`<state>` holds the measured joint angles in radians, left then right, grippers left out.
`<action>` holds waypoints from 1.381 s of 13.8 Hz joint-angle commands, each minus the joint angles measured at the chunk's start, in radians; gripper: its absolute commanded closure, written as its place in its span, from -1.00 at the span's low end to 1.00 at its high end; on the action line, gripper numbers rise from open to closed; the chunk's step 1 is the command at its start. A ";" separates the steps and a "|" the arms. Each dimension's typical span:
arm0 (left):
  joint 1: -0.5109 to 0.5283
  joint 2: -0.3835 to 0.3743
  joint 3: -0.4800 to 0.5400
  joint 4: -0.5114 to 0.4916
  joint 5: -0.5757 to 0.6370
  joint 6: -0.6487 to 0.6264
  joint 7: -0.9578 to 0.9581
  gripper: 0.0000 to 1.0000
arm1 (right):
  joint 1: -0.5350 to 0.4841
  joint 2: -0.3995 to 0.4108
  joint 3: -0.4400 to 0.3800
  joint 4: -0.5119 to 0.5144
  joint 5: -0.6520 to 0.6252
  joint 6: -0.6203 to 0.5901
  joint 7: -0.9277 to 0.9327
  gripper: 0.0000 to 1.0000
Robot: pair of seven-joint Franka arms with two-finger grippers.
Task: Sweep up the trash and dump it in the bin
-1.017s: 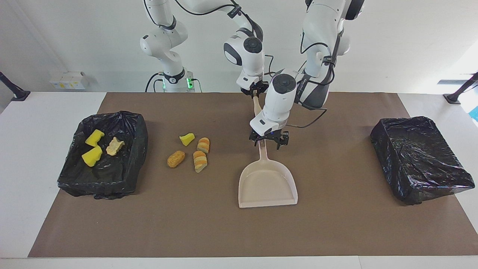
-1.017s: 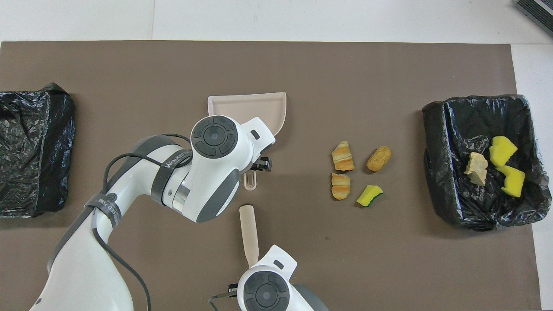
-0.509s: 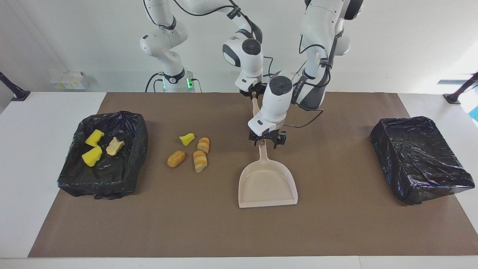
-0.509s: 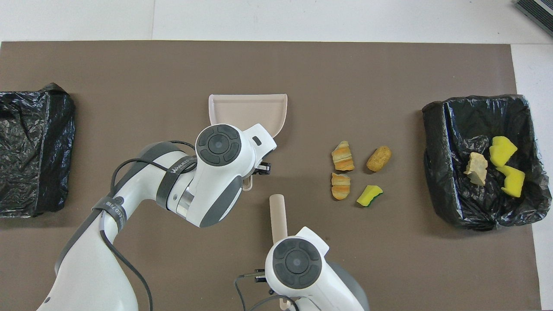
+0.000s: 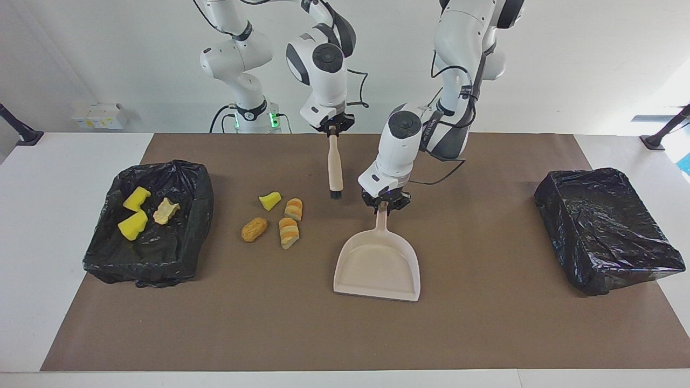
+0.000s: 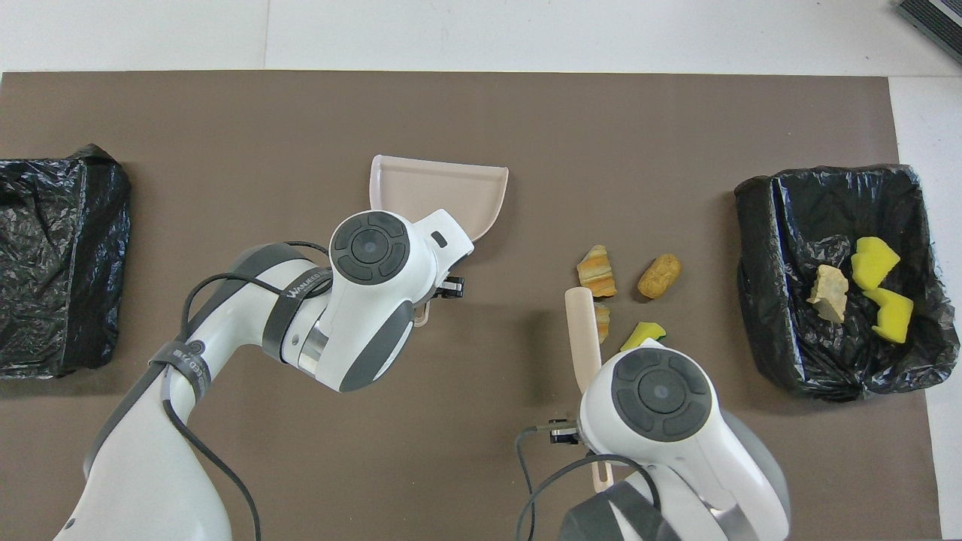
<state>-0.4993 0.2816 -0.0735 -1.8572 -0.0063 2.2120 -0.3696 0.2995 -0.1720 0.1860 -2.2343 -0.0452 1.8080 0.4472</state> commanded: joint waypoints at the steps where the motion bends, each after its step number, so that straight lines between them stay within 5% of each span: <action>1: 0.042 -0.036 0.001 -0.010 0.019 -0.001 0.171 1.00 | -0.109 0.043 0.012 0.021 -0.126 0.040 -0.144 1.00; 5: 0.108 -0.084 0.001 -0.002 0.019 -0.095 0.421 1.00 | -0.250 0.118 0.013 0.039 -0.368 0.096 -0.298 1.00; 8: 0.143 -0.111 0.001 0.003 0.019 -0.185 0.643 1.00 | -0.267 0.180 0.020 0.044 -0.384 0.106 -0.289 1.00; 15: 0.128 -0.139 0.003 -0.014 0.095 -0.261 1.230 1.00 | -0.185 0.247 0.023 0.041 -0.038 0.136 -0.260 1.00; 19: 0.059 -0.161 0.001 -0.074 0.152 -0.244 1.259 1.00 | -0.102 0.296 0.024 0.139 0.102 0.110 -0.179 1.00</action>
<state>-0.3949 0.1574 -0.0804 -1.8806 0.1058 1.9613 0.8749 0.1820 0.0778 0.2065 -2.1624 0.0123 1.9422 0.2471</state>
